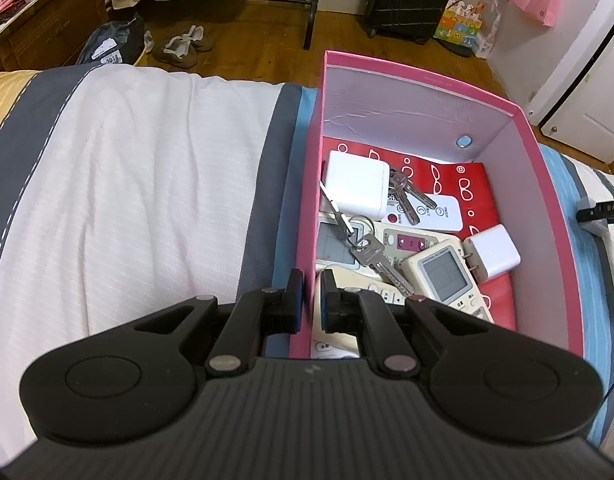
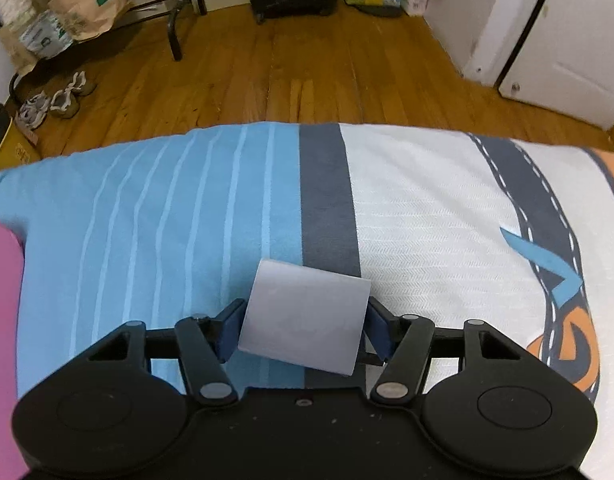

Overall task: Organize rigid objects
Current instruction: 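Carry the large white charger into the pink box and open the right tool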

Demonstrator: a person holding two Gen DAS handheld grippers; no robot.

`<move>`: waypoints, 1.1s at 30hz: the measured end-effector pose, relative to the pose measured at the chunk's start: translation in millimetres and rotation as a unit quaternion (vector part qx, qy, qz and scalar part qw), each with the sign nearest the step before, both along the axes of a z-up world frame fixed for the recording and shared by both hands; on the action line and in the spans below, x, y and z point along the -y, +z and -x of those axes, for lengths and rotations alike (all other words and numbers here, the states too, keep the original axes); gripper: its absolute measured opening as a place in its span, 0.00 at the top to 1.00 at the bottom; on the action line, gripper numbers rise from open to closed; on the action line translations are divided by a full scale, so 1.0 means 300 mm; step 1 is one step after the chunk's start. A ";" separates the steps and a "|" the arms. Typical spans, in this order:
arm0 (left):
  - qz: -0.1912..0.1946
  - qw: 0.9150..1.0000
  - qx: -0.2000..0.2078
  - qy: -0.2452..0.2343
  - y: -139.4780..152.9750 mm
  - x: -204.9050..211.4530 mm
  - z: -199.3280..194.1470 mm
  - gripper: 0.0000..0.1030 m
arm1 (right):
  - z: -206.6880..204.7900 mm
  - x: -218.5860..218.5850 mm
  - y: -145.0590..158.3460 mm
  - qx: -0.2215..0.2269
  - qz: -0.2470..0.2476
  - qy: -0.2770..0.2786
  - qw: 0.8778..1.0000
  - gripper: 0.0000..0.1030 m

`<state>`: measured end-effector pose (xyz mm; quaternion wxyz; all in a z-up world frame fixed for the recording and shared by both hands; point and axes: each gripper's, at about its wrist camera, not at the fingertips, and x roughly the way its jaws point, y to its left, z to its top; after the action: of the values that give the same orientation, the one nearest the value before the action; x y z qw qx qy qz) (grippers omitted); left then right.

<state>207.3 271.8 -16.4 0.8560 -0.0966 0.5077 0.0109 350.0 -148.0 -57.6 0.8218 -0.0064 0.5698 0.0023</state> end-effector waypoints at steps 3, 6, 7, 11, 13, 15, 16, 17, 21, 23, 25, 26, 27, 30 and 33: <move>0.000 1.000 0.001 0.001 0.005 0.002 0.004 0.94 | 0.024 -0.011 0.014 0.012 -0.009 0.004 1.000 0.36; 0.002 1.000 0.000 0.003 0.006 0.000 0.001 0.95 | 0.070 -0.038 0.052 0.025 -0.030 0.016 0.999 0.36; 0.002 1.000 0.000 0.002 0.006 0.000 0.001 0.95 | 0.089 -0.047 0.071 0.029 -0.040 0.021 0.999 0.36; 0.001 1.000 0.000 0.002 0.006 0.000 0.002 0.95 | 0.170 -0.123 0.179 0.056 -0.077 0.060 0.994 0.36; 0.002 1.000 0.000 0.002 0.006 0.000 0.001 0.95 | 0.212 -0.171 0.241 0.071 -0.092 0.085 0.990 0.36; 0.003 1.000 0.000 0.003 0.006 0.000 0.001 0.95 | 0.254 -0.227 0.314 0.089 -0.108 0.118 0.983 0.36; 0.003 1.000 0.000 0.003 0.006 0.000 0.001 0.95 | 0.273 -0.251 0.345 0.099 -0.119 0.131 0.979 0.36; 0.005 1.000 0.000 0.004 0.006 -0.001 0.000 0.95 | 0.293 -0.277 0.381 0.109 -0.140 0.146 0.973 0.36; 0.019 1.000 0.001 0.012 0.006 -0.015 0.001 0.95 | 0.358 -0.384 0.466 0.126 -0.217 0.202 0.947 0.36; 0.018 1.000 0.002 0.010 0.008 -0.015 0.004 0.95 | 0.393 -0.451 0.490 0.126 -0.232 0.238 0.935 0.36; 0.015 1.000 0.004 0.007 0.011 -0.013 0.007 0.95 | 0.423 -0.522 0.508 0.118 -0.239 0.273 0.924 0.36; 0.015 1.000 0.004 0.005 0.012 -0.012 0.008 0.95 | 0.431 -0.547 0.512 0.112 -0.241 0.287 0.920 0.36; 0.015 1.000 0.004 0.005 0.013 -0.013 0.009 0.95 | 0.439 -0.577 0.518 0.104 -0.242 0.303 0.916 0.36; 0.024 1.000 0.004 0.010 0.013 -0.024 0.012 0.94 | 0.453 -0.666 0.520 0.078 -0.238 0.344 0.905 0.36; 0.024 1.000 0.004 0.010 0.013 -0.026 0.012 0.95 | 0.457 -0.750 0.487 0.047 -0.226 0.372 0.899 0.36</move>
<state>203.6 279.5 -12.4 0.8554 -0.1216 0.5035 0.0069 212.8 77.0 88.6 0.7662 -0.0315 0.4708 0.4363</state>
